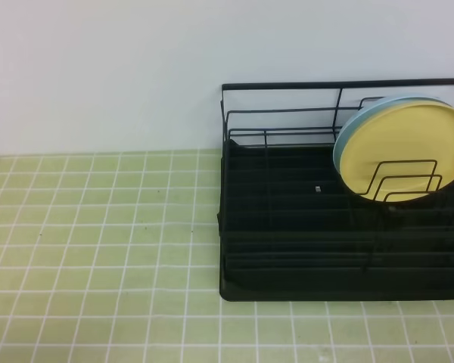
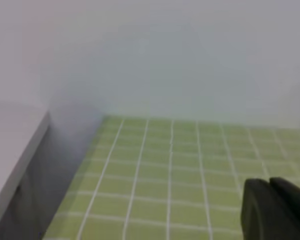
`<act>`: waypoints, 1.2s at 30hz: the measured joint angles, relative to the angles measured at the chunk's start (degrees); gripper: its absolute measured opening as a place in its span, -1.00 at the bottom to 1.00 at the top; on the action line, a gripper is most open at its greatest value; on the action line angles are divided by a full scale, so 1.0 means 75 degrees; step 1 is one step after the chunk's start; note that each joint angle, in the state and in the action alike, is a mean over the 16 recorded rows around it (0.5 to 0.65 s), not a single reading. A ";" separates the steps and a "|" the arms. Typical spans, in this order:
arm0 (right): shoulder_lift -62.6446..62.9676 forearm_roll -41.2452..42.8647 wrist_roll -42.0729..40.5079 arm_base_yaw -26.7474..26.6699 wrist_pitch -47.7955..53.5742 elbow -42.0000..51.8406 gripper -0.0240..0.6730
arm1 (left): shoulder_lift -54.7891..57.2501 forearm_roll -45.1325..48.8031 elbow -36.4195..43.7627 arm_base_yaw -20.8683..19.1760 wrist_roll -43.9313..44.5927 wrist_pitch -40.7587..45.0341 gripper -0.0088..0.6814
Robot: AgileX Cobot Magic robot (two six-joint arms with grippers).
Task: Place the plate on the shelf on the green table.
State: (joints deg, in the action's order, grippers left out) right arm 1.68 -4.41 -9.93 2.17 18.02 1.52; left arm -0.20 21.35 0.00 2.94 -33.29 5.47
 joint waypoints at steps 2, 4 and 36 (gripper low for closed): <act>0.0000 0.0000 0.0000 0.0000 -0.0002 0.0000 -0.94 | -0.0002 0.0171 0.0025 0.0000 -0.0012 0.0227 -0.98; 0.0000 0.0000 0.0000 0.0000 -0.0004 0.0000 -0.94 | -0.0004 0.0297 0.0019 0.0000 -0.0058 0.0387 -0.98; 0.0000 0.0000 -0.0005 0.0000 -0.0007 0.0000 -0.94 | -0.0007 -0.3637 0.0017 0.0000 0.3991 0.1722 -0.98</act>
State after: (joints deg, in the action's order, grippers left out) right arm 1.68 -4.41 -9.97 2.17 17.97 1.52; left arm -0.25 -5.93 0.13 2.94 -3.36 18.38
